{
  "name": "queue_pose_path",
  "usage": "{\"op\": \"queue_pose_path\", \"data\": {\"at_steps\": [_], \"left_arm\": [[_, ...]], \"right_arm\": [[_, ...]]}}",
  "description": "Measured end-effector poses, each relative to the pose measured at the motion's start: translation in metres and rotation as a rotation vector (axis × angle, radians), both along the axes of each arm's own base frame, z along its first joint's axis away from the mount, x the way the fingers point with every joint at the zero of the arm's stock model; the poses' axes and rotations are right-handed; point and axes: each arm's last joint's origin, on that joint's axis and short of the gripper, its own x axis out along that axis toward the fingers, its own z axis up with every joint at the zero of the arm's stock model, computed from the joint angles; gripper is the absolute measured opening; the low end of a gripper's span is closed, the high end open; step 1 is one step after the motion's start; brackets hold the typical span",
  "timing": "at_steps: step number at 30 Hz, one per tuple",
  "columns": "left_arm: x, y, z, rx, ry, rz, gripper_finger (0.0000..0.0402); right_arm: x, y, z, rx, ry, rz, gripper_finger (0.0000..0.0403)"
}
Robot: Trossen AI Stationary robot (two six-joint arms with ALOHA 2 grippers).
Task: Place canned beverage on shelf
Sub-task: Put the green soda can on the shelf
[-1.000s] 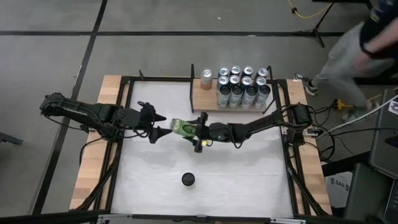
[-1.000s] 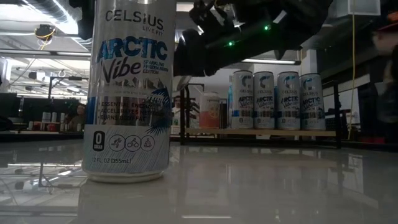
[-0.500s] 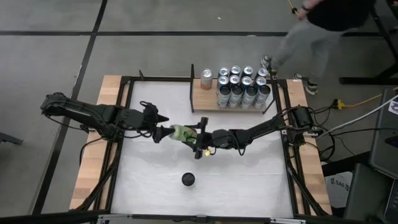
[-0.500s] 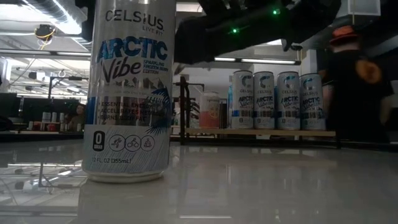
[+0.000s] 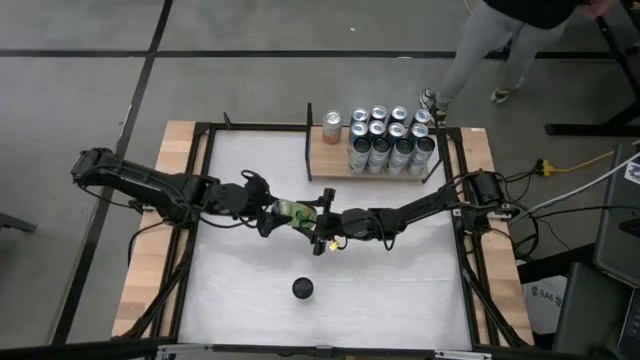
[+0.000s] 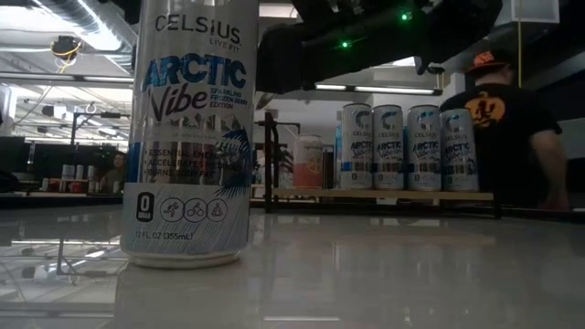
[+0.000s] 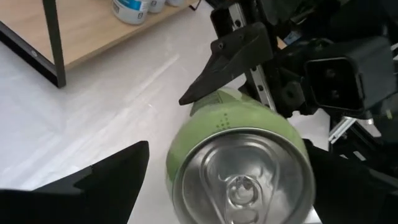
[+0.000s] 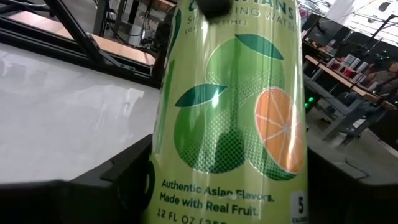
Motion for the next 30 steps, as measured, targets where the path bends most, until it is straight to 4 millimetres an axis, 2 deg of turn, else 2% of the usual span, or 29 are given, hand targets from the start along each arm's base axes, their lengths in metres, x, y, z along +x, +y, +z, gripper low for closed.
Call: {"op": "queue_pose_path", "data": {"at_steps": [12, 18, 30], "left_arm": [[0.023, -0.004, -0.014, 0.004, 0.000, 0.006, 0.0389], [0.026, -0.005, -0.020, 0.008, 0.023, 0.006, 0.0389], [0.028, -0.005, -0.017, 0.002, -0.015, 0.008, 0.0389]], "right_arm": [[0.000, 0.000, 0.000, 0.000, 0.000, 0.000, 0.0301], [0.000, 0.000, 0.000, 0.000, 0.001, 0.000, 0.0301], [0.000, 0.000, 0.000, -0.001, 0.004, 0.000, 0.0301]]}}
